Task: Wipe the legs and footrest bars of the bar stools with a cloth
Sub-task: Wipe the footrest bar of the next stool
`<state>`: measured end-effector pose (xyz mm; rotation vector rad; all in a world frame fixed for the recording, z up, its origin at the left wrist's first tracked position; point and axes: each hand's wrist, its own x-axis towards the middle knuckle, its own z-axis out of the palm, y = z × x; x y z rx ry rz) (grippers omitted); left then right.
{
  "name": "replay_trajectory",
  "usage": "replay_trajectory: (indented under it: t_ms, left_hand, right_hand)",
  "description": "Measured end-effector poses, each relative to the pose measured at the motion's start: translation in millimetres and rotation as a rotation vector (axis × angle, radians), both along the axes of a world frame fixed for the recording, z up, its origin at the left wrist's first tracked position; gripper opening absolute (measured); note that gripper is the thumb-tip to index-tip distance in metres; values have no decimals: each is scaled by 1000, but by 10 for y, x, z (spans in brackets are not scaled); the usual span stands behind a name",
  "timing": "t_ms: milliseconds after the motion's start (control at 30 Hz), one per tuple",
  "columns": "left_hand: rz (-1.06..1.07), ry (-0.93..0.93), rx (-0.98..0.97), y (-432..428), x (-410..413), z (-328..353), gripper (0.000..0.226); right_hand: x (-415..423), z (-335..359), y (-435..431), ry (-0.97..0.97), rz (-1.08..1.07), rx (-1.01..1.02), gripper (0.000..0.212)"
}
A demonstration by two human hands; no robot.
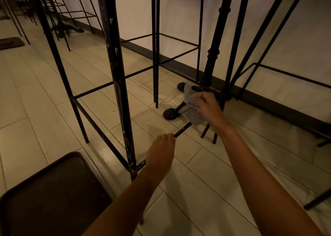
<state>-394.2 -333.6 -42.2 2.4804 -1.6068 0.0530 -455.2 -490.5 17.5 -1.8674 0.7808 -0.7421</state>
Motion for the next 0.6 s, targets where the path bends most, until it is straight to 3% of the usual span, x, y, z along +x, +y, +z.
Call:
replay_trajectory:
  t_ms: [133, 333, 433, 600]
  left_hand:
    - [-13, -17, 38, 20, -16, 17, 36]
    - [-10, -14, 48, 22, -22, 33, 36]
    - [-3, -14, 60, 24, -28, 38, 38]
    - [-15, -16, 53, 21, -23, 34, 38]
  right_hand:
    - [-81, -440, -90, 183, 40, -74, 17]
    - [-159, -514, -98, 341, -17, -442, 18]
    - [-212, -511, -50, 304, 118, -433, 29]
    - [-238, -602, -112, 456, 151, -488, 43]
